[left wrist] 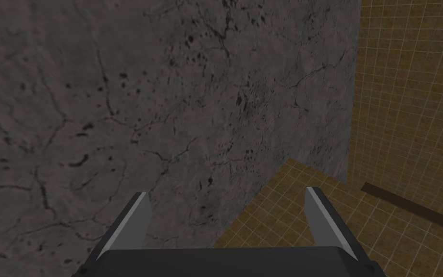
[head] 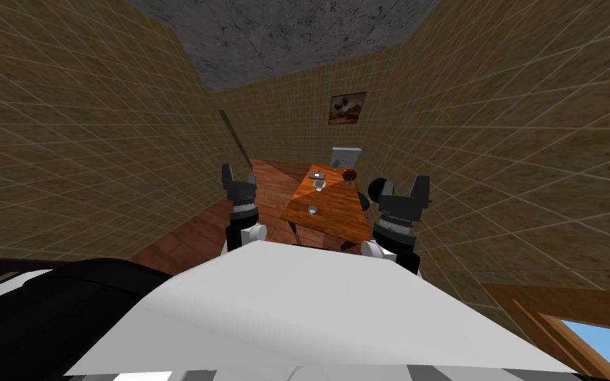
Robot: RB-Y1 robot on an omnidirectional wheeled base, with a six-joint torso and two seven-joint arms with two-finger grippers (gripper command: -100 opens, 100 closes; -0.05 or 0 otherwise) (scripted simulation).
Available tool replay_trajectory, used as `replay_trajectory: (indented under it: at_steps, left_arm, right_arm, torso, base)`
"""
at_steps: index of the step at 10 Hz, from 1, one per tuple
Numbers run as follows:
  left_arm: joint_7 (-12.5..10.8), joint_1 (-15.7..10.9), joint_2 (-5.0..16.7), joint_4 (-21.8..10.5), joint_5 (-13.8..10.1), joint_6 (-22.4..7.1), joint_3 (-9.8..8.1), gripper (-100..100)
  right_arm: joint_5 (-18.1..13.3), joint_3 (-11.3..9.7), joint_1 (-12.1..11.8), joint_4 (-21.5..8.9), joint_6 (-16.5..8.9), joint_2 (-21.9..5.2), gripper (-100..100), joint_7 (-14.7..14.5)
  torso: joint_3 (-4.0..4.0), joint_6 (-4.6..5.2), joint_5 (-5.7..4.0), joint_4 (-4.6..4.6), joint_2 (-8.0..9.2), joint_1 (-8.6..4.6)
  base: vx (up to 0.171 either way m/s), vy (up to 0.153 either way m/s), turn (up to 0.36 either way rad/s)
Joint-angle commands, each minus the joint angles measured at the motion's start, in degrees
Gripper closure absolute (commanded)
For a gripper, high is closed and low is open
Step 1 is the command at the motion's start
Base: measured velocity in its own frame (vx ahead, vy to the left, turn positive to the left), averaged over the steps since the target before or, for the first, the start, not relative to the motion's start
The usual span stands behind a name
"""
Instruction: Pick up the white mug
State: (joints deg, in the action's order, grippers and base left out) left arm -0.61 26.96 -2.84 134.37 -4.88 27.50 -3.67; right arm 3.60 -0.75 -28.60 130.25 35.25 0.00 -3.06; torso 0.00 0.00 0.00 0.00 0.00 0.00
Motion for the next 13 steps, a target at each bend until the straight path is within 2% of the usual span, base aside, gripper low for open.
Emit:
replay_trajectory:
  at_steps: [1, 6, 7, 9, 10, 11, 12, 13]
  left_arm:
    - [0.00, 0.00, 0.00, 0.00, 0.00, 0.00, 0.00, 0]
    - [0.00, 0.00, 0.00, 0.00, 0.00, 0.00, 0.00, 0]
    - [0.00, -0.01, 0.00, 0.00, 0.00, 0.00, 0.00, 0]
    - [0.00, 0.00, 0.00, 0.00, 0.00, 0.00, 0.00, 0]
    - [0.00, 0.00, 0.00, 0.00, 0.00, 0.00, 0.00, 0]
    - [0.00, 0.00, 0.00, 0.00, 0.00, 0.00, 0.00, 0]
    - [0.00, 0.00, 0.00, 0.00, 0.00, 0.00, 0.00, 0]
    - [0.00, 0.00, 0.00, 0.00, 0.00, 0.00, 0.00, 0]
  right_arm:
    - [-1.75, -0.23, 0.52, -1.08, -0.70, -1.48, -100, -0.72]
    - [-9.74, -1.24, 3.06, -6.67, -4.18, -5.34, -100, -4.08]
    - [-10.11, -1.24, 3.06, -6.67, -4.18, -5.34, -100, -4.08]
    - [-14.18, -1.78, 4.60, -10.19, -6.33, -6.86, -100, -5.99]
    - [-15.00, -1.78, 4.60, -10.25, -6.33, -6.86, -100, -5.99]
    - [-16.97, -2.07, 5.47, -12.32, -7.54, -7.61, -100, -7.03]
    - [-17.72, -2.07, 5.47, -12.32, -7.54, -7.61, -100, -7.03]
    - [-19.57, -2.37, 6.39, -14.57, -8.85, -8.35, -100, -8.12]
  torso:
    - [0.00, 0.00, 0.00, 0.00, 0.00, 0.00]
    - [0.07, -0.01, 0.03, 0.02, 0.11, 0.13]
    - [0.06, -0.01, 0.03, 0.02, 0.10, 0.13]
    - [0.03, -0.01, 0.02, 0.01, 0.05, 0.07]
    - [0.03, -0.01, 0.02, 0.01, 0.05, 0.09]
    - [0.03, 0.01, 0.02, 0.01, 0.05, 0.08]
    - [0.02, -0.02, 0.02, 0.01, 0.03, 0.08]
    - [0.02, 0.01, 0.02, 0.01, 0.03, 0.06]
  base:
    - [-0.010, 0.011, 0.061]
    - [-0.028, 0.033, 0.084]
    - [-0.014, 0.021, 0.040]
    - [-0.019, 0.027, 0.116]
    - [-0.012, 0.024, 0.057]
    - [-0.012, 0.025, 0.118]
    - [-0.007, 0.017, 0.059]
    - [-0.011, 0.021, 0.124]
